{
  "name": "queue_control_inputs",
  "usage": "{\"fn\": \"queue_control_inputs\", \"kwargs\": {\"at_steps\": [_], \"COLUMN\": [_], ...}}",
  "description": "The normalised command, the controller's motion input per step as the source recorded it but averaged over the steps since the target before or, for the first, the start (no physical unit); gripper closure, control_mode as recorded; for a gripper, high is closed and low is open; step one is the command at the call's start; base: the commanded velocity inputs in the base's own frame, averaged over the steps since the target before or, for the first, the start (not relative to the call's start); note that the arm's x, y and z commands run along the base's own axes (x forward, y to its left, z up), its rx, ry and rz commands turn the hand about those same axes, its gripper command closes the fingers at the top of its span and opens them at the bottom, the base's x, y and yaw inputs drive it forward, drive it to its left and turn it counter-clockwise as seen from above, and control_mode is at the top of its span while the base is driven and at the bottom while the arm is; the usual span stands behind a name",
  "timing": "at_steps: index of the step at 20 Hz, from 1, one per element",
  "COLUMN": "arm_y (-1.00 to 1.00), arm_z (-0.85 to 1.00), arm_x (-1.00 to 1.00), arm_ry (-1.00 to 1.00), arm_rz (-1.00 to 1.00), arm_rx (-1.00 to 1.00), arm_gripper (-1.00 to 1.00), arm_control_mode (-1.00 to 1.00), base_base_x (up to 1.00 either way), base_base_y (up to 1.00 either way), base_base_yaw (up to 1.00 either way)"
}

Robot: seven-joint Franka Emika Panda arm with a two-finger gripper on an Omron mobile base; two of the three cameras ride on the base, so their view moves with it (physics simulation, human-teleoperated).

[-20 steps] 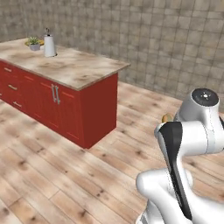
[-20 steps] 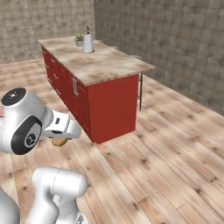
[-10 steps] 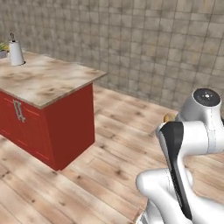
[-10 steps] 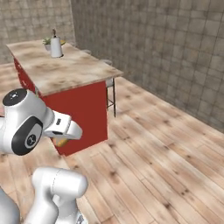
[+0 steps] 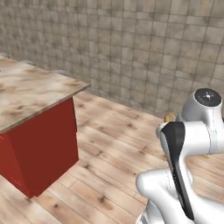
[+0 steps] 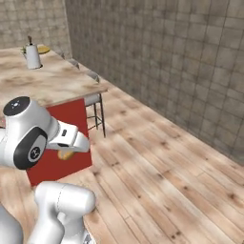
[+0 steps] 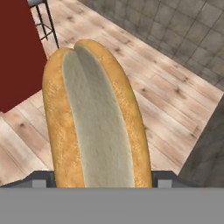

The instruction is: Move the hot dog bun to the plate on the dining table and place the condiment next to that plate. Then navigate to the fridge and take the sausage and place it on the plate as well.

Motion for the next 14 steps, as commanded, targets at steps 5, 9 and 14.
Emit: {"fn": "queue_control_inputs", "kwargs": {"at_steps": [5, 9, 14], "arm_y": [0.00, 0.00, 0.00], "arm_z": [0.00, 0.00, 0.00], "arm_x": [0.00, 0.00, 0.00], "arm_ry": [0.00, 0.00, 0.00], "arm_rz": [0.00, 0.00, 0.00], "arm_rx": [0.00, 0.00, 0.00], "arm_gripper": [1.00, 1.00, 1.00], "arm_control_mode": [1.00, 1.00, 1.00], "base_base_x": [1.00, 1.00, 1.00], "base_base_y": [-0.30, -0.33, -0.36], "base_base_yaw": [0.00, 0.06, 0.20]}}
